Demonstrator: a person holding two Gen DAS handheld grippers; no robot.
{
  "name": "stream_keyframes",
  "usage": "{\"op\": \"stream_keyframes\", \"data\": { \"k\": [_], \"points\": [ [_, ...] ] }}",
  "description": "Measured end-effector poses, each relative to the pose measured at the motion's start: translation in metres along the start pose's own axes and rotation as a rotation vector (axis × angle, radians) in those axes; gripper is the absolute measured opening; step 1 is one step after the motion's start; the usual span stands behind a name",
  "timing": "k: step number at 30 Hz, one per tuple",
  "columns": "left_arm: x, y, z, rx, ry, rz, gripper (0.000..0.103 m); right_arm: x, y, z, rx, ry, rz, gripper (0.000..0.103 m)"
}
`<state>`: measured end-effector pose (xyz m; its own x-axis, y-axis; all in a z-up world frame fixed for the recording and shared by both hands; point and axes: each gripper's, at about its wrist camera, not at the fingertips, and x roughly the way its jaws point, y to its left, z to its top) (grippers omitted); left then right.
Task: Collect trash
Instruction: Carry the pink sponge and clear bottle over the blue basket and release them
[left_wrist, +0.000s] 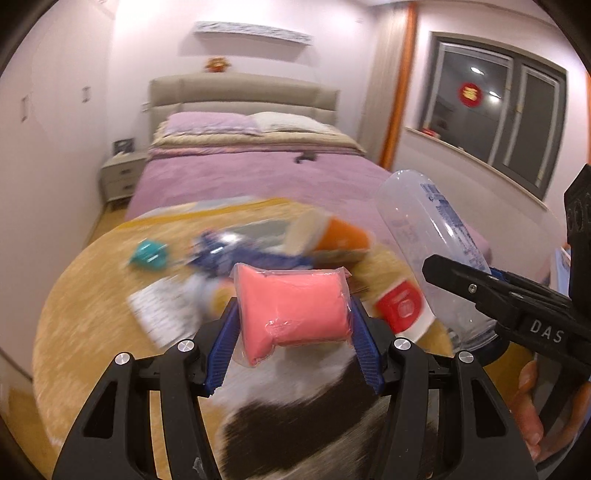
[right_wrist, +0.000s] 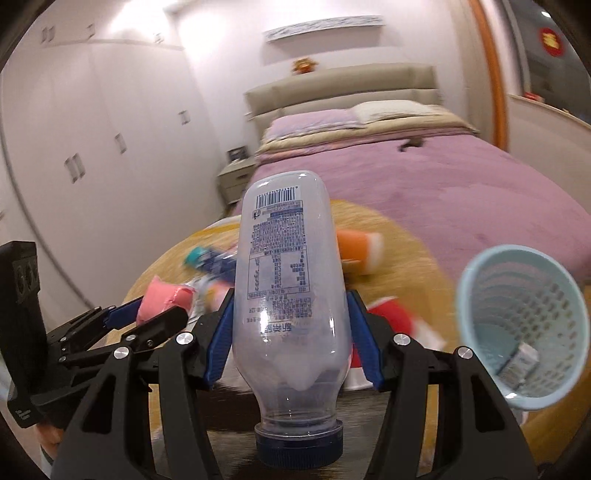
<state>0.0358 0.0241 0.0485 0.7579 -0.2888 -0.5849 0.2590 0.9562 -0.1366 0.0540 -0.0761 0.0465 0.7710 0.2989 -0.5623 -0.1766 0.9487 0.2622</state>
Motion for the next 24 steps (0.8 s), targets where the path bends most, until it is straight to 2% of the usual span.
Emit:
{"op": "stream_keyframes", "data": {
  "k": [7, 16, 24],
  "points": [
    [0.039, -0.067, 0.024, 0.093, 0.019, -0.112, 0.055, -0.014, -0.083, 0.005, 0.133, -0.025, -0.140, 0.055],
    [0.103, -0.147, 0.032, 0.135, 0.112, -0.247, 0.055, -0.018, -0.187, -0.012, 0.338, 0.010, -0.302, 0.055],
    [0.157, -0.194, 0.027, 0.169, 0.188, -0.288, 0.055, -0.007, -0.243, -0.022, 0.438, 0.058, -0.378, 0.055]
  ]
}}
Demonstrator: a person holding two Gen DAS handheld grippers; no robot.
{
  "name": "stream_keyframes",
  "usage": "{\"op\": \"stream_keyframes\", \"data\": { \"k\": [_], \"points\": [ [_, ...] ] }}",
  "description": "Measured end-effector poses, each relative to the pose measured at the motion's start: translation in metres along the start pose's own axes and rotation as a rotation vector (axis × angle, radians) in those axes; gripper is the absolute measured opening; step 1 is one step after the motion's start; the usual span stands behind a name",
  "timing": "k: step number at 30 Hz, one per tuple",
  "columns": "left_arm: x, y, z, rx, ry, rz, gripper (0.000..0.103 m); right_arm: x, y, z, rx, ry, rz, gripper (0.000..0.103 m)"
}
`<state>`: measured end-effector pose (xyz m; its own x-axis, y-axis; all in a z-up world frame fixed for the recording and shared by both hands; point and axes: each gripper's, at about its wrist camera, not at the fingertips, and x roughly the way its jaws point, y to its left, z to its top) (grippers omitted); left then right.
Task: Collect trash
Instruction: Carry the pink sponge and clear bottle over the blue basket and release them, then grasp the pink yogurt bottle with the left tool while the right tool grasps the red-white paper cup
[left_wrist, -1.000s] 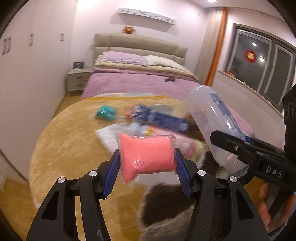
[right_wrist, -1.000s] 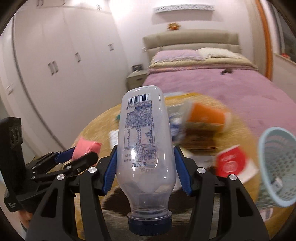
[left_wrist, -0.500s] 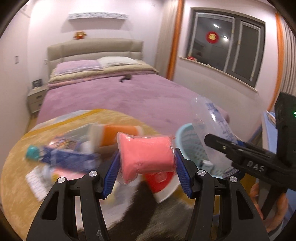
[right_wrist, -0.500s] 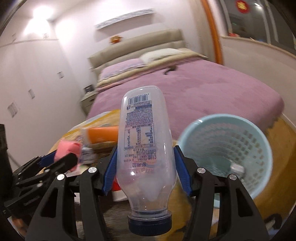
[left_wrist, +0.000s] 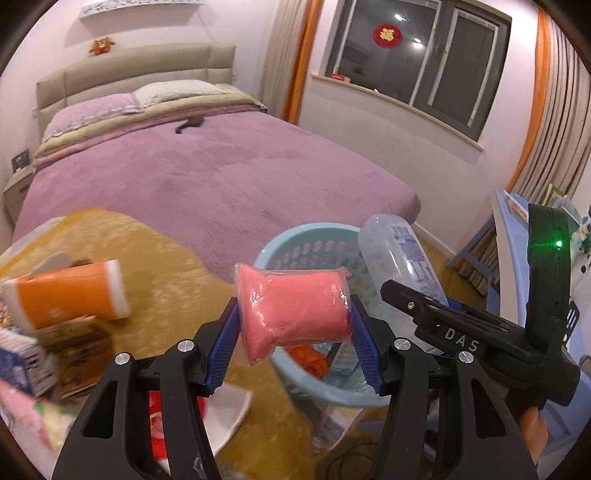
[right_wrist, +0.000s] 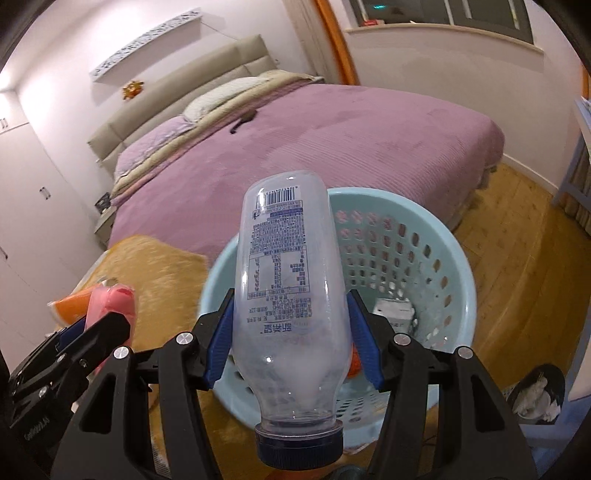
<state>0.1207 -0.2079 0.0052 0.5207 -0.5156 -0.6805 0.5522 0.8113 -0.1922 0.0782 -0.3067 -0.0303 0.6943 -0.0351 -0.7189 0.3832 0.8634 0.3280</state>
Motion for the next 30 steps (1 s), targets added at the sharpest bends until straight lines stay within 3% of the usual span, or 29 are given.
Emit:
{"op": "stream_keyframes", "data": {
  "k": [7, 11, 19, 23, 30],
  "points": [
    [0.026, -0.011, 0.001, 0.021, 0.033, 0.009, 0.057, 0.013, -0.017, 0.008, 0.037, 0.028, -0.025, 0.055],
    [0.022, -0.016, 0.001, 0.028, 0.008, 0.004, 0.081, 0.020, -0.028, 0.012, 0.069, 0.043, -0.010, 0.060],
    [-0.017, -0.011, -0.006, 0.035, -0.066, 0.016, 0.085, 0.005, -0.023, 0.007, 0.047, 0.011, 0.028, 0.062],
    [-0.047, -0.003, -0.013, 0.019, -0.110, 0.029, 0.085, -0.012, 0.002, 0.001, -0.012, -0.022, 0.078, 0.062],
    [-0.107, 0.030, -0.026, -0.046, -0.193, 0.117, 0.085, -0.037, 0.054, -0.011, -0.129, -0.068, 0.168, 0.062]
  ]
}}
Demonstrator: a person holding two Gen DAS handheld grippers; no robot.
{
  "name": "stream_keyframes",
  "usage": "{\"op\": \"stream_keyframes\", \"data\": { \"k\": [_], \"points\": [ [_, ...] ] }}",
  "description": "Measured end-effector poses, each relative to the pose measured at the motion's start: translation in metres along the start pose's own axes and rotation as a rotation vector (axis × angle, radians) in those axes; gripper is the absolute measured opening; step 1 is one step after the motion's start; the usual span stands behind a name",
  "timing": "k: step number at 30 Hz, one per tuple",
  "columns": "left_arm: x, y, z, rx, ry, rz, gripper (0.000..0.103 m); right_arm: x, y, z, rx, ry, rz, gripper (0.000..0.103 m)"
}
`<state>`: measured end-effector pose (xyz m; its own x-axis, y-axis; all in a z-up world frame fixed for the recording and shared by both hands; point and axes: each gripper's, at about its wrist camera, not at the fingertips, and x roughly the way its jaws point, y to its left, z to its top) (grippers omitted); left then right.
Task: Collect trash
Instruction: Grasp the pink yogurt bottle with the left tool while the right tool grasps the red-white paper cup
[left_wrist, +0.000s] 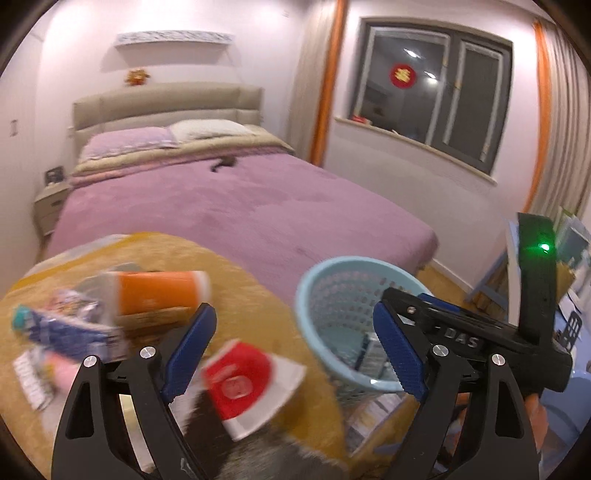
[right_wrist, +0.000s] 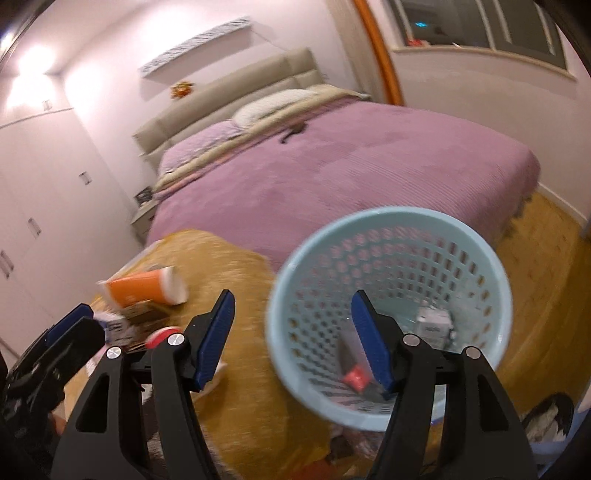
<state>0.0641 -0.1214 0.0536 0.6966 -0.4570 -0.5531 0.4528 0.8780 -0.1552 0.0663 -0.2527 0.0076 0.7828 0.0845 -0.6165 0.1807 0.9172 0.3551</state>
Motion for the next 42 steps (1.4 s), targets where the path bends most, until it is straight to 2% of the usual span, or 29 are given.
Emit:
{"op": "stream_keyframes", "data": {
  "k": [7, 12, 17, 20, 22, 28, 33, 38, 42],
  "points": [
    [-0.047, 0.066, -0.011, -0.123, -0.031, 0.122, 0.085, -0.007, 0.065, -0.015, -0.145, -0.021, 0.101, 0.062],
    [-0.061, 0.108, -0.024, -0.199, -0.010, 0.219, 0.085, 0.002, 0.102, -0.031, -0.226, -0.010, 0.116, 0.062],
    [-0.052, 0.148, -0.038, -0.317, 0.054, 0.271, 0.085, 0.026, 0.113, -0.046, -0.263, 0.012, 0.093, 0.062],
    [-0.040, 0.162, -0.046, -0.395, 0.088, 0.266, 0.085, 0.044, 0.105, -0.047, -0.241, 0.046, 0.085, 0.062],
    [-0.030, 0.164, -0.051, -0.428, 0.112, 0.266, 0.085, 0.052, 0.098, -0.049, -0.229, 0.062, 0.080, 0.062],
    [0.004, 0.169, -0.058, -0.499, 0.179, 0.333, 0.085, 0.061, 0.084, -0.046, -0.224, 0.085, 0.074, 0.062],
    [0.014, 0.168, -0.054, -0.529, 0.188, 0.367, 0.087, 0.071, 0.076, -0.048, -0.221, 0.124, 0.096, 0.062],
    [0.013, 0.167, -0.052, -0.518, 0.191, 0.356, 0.087, 0.084, 0.072, -0.052, -0.178, 0.180, 0.171, 0.062],
    [0.006, 0.168, -0.058, -0.519, 0.208, 0.290, 0.081, 0.090, 0.079, -0.056, -0.174, 0.220, 0.220, 0.062]
  ]
}}
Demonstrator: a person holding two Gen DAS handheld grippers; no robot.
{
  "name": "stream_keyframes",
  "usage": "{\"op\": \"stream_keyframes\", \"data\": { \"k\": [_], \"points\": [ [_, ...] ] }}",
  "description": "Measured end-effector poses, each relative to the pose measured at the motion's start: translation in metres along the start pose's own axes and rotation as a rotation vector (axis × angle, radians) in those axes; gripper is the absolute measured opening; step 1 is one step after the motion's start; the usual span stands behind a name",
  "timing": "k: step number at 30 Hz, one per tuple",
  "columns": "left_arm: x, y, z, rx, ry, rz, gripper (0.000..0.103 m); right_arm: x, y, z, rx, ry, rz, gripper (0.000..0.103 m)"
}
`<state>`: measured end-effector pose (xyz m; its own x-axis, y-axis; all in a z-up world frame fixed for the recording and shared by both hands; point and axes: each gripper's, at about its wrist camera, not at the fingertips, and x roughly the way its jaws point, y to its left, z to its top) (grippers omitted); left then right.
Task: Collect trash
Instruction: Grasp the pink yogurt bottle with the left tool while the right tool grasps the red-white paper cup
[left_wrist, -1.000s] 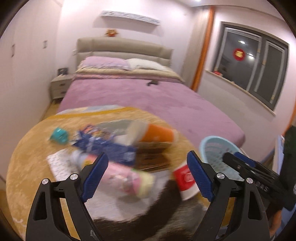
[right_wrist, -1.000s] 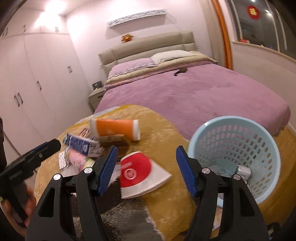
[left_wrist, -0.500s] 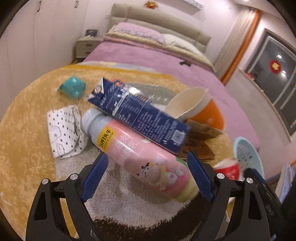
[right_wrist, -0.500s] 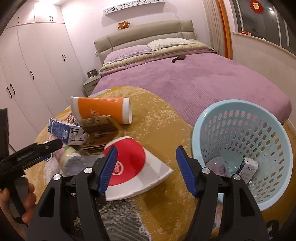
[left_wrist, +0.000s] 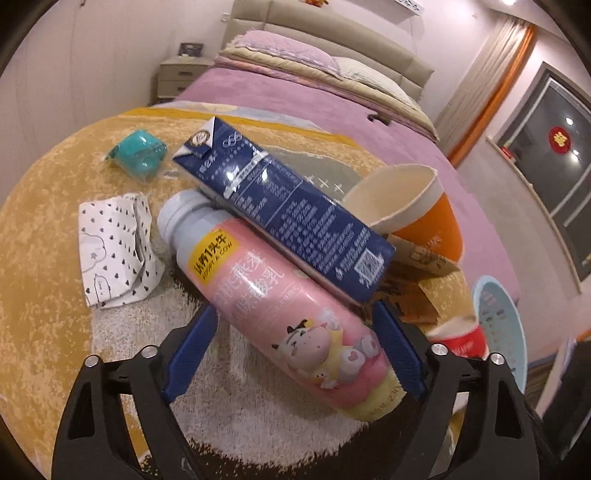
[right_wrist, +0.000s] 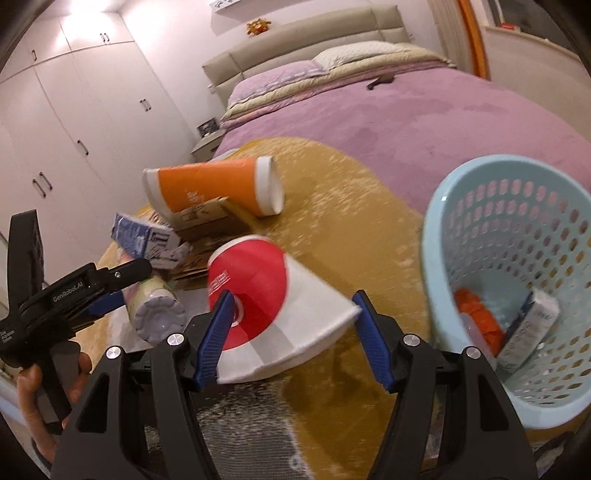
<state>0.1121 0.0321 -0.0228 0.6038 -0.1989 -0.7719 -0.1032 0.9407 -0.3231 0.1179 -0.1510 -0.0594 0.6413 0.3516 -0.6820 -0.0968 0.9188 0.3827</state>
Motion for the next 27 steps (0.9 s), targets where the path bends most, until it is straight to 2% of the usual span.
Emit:
{"op": "stream_keyframes", "data": {
  "k": [5, 10, 14, 18, 20, 23, 27],
  "points": [
    [-0.016, 0.010, -0.014, 0.056, 0.022, -0.027, 0.070, -0.003, 0.013, -0.003, -0.021, -0.002, 0.009, 0.060],
    [-0.043, 0.023, -0.026, 0.122, 0.018, 0.015, 0.067, -0.020, 0.040, -0.005, -0.094, -0.041, 0.001, 0.049],
    [-0.059, 0.036, -0.031, 0.141, 0.000, 0.058, 0.066, -0.027, 0.064, -0.004, -0.151, -0.064, -0.006, 0.047],
    [-0.056, 0.040, -0.025, 0.117, 0.011, 0.031, 0.068, -0.018, 0.081, -0.004, -0.178, -0.040, 0.014, 0.047],
    [-0.050, 0.036, -0.021, 0.117, 0.013, 0.025, 0.073, -0.010, 0.087, -0.008, -0.185, -0.023, 0.006, 0.047],
    [-0.035, 0.027, -0.013, 0.128, 0.022, 0.040, 0.074, 0.003, 0.091, -0.013, -0.164, 0.014, -0.010, 0.047],
    [-0.018, 0.020, -0.010, 0.125, 0.046, 0.039, 0.074, 0.007, 0.085, -0.015, -0.125, 0.013, -0.017, 0.047]
  ]
}}
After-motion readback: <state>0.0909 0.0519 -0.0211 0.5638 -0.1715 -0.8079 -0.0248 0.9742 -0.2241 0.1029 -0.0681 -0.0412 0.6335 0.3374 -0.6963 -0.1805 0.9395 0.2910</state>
